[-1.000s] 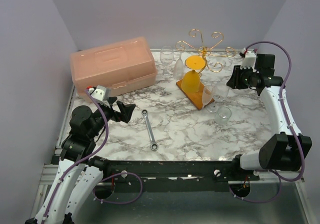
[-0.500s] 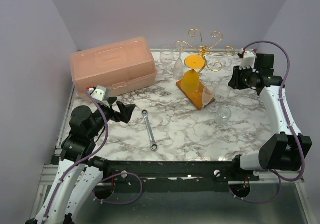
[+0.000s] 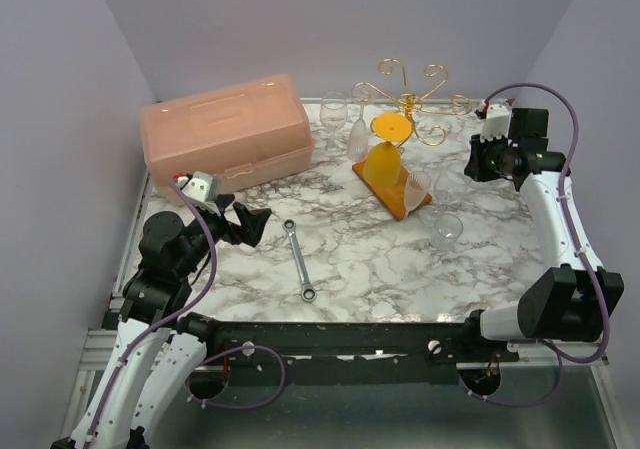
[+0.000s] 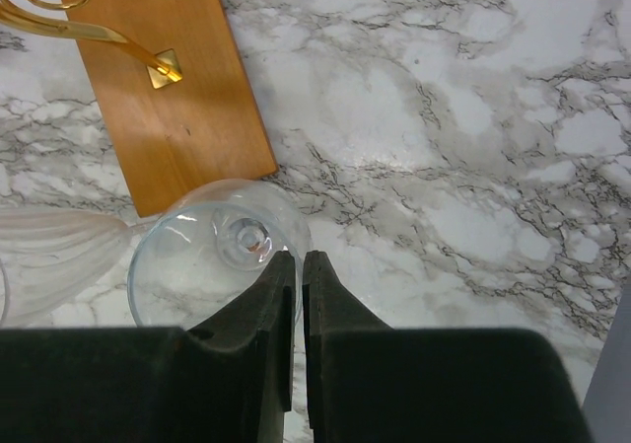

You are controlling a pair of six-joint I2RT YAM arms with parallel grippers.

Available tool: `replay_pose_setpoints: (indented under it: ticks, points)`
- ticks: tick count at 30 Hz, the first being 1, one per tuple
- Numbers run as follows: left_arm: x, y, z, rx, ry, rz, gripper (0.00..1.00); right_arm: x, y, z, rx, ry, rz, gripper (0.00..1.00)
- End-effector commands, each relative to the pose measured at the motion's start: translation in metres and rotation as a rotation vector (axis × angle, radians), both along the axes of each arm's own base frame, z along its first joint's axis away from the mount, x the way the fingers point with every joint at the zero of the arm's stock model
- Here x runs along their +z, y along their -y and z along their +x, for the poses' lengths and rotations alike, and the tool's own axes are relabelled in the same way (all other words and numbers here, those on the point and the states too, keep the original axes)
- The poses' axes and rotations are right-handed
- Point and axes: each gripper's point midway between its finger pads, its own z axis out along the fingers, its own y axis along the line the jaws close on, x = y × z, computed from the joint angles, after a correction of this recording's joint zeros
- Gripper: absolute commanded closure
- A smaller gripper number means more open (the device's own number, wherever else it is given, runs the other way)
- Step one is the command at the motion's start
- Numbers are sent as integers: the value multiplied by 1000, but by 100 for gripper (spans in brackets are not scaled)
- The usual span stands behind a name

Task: Place the wine glass upside down on the wine glass rack
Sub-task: Pick up the wine glass at the center of the board.

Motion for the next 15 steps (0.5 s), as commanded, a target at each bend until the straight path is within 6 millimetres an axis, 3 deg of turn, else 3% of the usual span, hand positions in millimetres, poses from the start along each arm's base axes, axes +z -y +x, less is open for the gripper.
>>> replay_pose_setpoints:
  ticks: [1,6,15]
  points:
    - [2,2,-1,-16,13,-14,1,11,5,1,-10,22,-37,91]
    - [2,2,-1,-16,14,-14,1,20,7,0,-27,65,-45,99]
    - [3,2,-2,-17,19,-16,1,37,5,-1,-51,130,-24,100]
